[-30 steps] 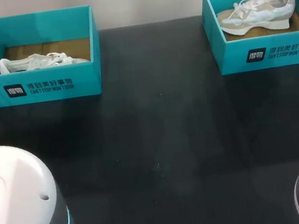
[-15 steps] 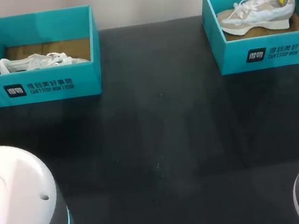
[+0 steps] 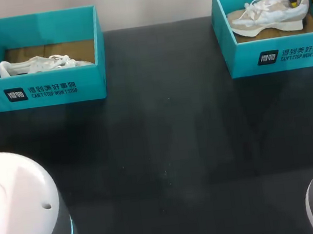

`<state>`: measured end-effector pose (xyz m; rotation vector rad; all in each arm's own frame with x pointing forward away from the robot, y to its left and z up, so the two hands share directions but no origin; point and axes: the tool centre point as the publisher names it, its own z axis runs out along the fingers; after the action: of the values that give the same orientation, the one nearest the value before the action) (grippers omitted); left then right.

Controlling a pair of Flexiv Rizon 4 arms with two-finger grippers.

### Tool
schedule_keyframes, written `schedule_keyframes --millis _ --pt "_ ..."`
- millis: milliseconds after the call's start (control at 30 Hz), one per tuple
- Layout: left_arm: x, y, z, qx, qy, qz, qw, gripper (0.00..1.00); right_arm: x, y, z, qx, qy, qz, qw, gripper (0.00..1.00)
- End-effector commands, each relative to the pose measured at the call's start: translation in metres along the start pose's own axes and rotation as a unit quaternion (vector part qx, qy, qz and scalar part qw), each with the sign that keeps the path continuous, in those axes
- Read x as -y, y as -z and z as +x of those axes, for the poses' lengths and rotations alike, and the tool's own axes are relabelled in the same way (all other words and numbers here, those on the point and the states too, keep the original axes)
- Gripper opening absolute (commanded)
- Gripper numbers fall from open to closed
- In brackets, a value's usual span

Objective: Take the shoe out of the shoebox, open the shoe tongue, remove and reinsert the insole, then place the shoe into the shoebox

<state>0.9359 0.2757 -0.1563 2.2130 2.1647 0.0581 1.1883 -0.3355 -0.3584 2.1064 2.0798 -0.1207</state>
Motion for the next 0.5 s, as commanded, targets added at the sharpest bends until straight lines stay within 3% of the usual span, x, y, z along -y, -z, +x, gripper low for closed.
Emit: schedule_keyframes --millis 33,500 --pt "0.001 0.001 0.0 -0.001 0.0 -0.001 1.0 1.0 -0.009 -0.008 -0.003 -0.002 -0.002 0.024 1.0 0.62" --pt "0.001 0.001 0.0 -0.001 0.0 -0.001 1.0 1.0 -0.001 -0.02 0.0 -0.019 -0.008 0.042 0.999 0.71"
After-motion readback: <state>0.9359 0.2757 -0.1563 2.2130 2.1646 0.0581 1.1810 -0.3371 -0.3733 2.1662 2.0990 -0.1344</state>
